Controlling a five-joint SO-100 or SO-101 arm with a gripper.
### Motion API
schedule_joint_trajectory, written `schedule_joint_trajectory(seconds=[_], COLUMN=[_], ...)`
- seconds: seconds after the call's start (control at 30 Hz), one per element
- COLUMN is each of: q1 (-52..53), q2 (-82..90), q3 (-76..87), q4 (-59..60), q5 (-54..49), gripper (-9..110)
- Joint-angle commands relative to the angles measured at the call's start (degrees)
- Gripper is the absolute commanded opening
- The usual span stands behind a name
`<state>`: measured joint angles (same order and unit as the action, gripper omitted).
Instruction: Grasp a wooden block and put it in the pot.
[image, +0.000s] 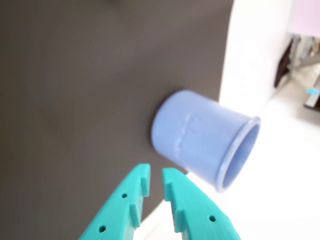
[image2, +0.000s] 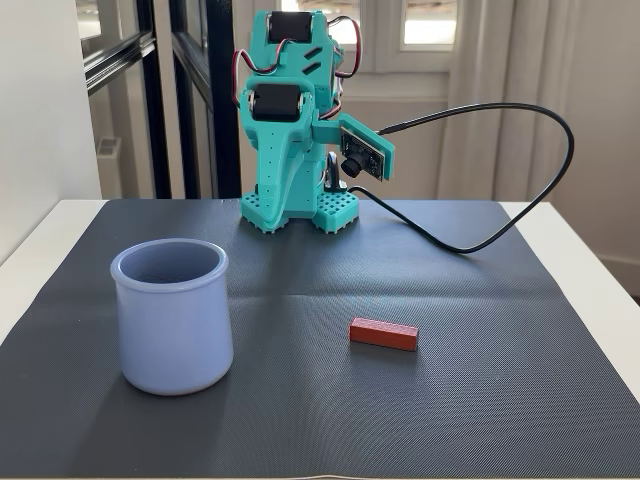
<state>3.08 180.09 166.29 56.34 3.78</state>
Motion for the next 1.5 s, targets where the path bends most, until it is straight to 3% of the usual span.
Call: schedule_joint_trajectory(seconds=[0.0,0.47,0.8,1.07,1.47], q1=[-3.5,-22.1,-33.2,-33.7,-25.7], q2=[-7.7,-40.5,-52.6,-65.7,-78.0], q3=[-7.7,-20.4,-26.9,-30.8,-41.9], q4=[0.2,-1.1,-6.1,-10.0,-10.0], q5=[3.8,24.5,33.0,42.6,39.1], gripper=[3,3,14,14,14])
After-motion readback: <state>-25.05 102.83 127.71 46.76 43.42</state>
